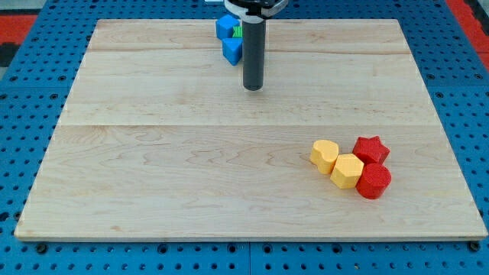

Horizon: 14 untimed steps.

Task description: Place your arm to the bottom of the blue triangle

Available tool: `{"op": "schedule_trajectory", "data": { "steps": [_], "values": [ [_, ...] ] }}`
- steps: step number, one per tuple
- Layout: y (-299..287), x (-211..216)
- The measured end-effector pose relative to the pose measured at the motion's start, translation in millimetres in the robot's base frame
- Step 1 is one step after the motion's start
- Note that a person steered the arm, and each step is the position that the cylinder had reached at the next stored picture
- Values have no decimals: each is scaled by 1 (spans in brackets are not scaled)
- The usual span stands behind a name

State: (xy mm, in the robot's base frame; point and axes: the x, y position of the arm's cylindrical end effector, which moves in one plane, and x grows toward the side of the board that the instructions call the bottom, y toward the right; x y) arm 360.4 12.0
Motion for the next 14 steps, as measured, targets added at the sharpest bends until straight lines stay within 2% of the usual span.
{"op": "schedule_trajectory", "data": {
  "steps": [1, 3, 5, 7, 8, 11, 13, 14],
  "values": [
    [16, 0],
    [85, 0],
    [114, -2],
    [137, 22],
    [129, 23],
    [7, 16],
    [-5, -23],
    [-5, -23]
  ]
}}
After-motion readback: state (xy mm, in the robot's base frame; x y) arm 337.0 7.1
